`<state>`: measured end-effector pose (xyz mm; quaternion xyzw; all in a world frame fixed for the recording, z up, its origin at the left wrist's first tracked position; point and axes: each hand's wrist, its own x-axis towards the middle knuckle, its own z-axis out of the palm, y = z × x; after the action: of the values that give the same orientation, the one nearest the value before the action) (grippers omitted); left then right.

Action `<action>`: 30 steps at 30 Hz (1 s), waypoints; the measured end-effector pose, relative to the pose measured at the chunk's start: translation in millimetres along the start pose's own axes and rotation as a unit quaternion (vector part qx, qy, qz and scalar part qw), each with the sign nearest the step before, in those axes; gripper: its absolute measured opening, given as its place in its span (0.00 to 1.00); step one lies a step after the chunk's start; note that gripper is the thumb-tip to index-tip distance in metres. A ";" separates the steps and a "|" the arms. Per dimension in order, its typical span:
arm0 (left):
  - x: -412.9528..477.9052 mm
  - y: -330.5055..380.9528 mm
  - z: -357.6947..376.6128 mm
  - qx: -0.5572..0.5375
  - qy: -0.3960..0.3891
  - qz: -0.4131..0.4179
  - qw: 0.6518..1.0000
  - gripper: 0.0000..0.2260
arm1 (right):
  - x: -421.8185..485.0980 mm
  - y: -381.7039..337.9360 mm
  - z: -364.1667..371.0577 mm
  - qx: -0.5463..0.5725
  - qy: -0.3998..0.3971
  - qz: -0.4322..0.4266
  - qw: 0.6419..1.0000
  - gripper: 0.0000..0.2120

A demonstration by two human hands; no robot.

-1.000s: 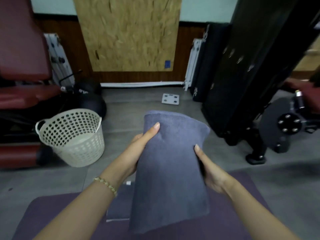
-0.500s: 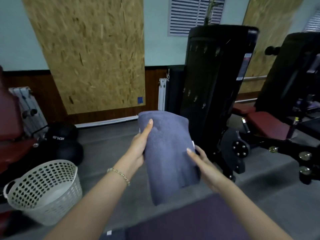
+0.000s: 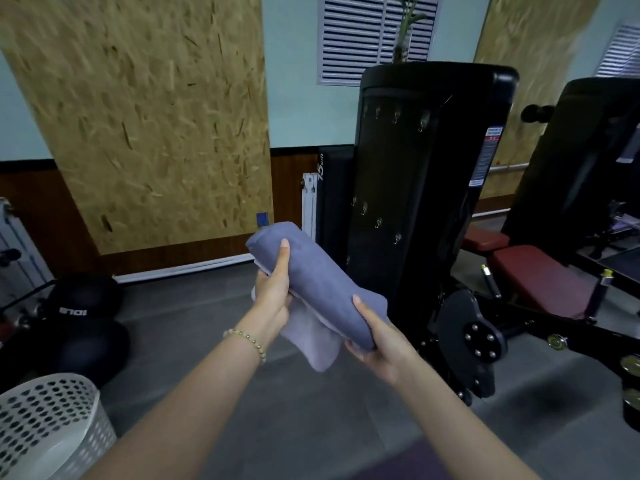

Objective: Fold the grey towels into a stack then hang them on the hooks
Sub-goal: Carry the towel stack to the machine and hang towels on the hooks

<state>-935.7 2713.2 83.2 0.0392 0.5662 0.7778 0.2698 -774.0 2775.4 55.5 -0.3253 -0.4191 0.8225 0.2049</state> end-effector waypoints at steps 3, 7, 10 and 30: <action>72.8 -8.4 18.8 0.013 -0.021 -0.017 1.000 0.29 | 65.1 -19.9 -1.5 -0.060 0.012 -0.079 0.995 0.23; 200.0 -18.8 58.1 -0.016 -0.080 -0.007 0.997 0.36 | 174.5 -54.6 3.1 -0.125 0.051 -0.149 0.980 0.29; 309.5 -17.0 92.7 0.024 -0.129 0.014 0.991 0.50 | 278.3 -75.9 11.4 -0.137 0.140 -0.195 0.961 0.32; 749.4 62.5 273.8 0.122 -0.120 0.073 0.983 0.33 | 688.7 -255.3 73.1 -0.129 0.175 -0.226 0.950 0.20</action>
<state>-1496.8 3283.2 53.7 0.2063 0.6158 0.7105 0.2711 -1294.3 3298.9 47.3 -0.3842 -0.5421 0.6237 0.4118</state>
